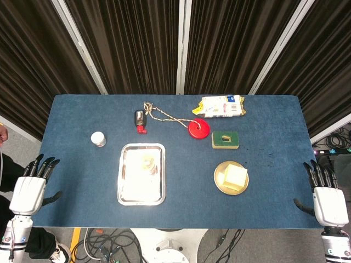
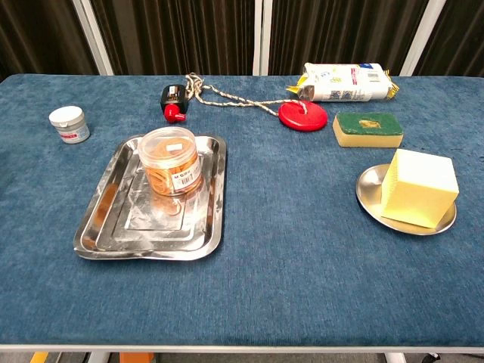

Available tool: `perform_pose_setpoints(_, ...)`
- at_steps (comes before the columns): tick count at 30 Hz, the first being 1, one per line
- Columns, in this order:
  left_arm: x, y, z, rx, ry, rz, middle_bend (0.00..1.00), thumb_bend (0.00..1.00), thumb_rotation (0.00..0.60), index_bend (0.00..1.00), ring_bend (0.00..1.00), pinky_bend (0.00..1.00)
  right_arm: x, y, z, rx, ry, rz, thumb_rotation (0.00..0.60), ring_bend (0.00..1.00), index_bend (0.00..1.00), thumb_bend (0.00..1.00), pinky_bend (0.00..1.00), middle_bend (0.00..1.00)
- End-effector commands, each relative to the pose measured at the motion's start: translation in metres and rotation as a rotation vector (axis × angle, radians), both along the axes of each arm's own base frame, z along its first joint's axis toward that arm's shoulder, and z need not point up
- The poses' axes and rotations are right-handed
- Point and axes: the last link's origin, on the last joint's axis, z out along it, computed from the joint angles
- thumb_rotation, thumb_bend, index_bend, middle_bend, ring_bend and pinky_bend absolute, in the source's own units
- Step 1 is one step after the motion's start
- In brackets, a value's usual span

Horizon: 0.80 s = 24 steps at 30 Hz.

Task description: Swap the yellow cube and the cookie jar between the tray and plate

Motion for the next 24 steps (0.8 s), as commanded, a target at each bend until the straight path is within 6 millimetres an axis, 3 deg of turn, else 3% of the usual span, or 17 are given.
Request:
perform_pose_setpoints(1,-0.001,-0.001,-0.001,-0.003,0.001,0.006,0.14,0.00,0.600,0.18,0.04,0.17,-0.001,0.000,0.000,0.002,0.000,-0.005,0.600,0.00,0.00,0.06,0.00,0.00)
perform_pose_setpoints(10,-0.003,-0.001,-0.003,-0.014,0.002,0.012,0.14,0.00,0.600,0.18,0.04,0.17,0.006,-0.003,-0.010,0.050,-0.027,-0.002,0.600,0.00,0.00,0.05,0.00,0.00)
perform_pose_setpoints(24,-0.013,-0.006,-0.004,-0.022,-0.020,0.017,0.14,0.00,0.600,0.18,0.04,0.17,0.051,-0.048,-0.061,0.253,-0.044,0.097,0.600,0.00,0.00,0.03,0.00,0.00)
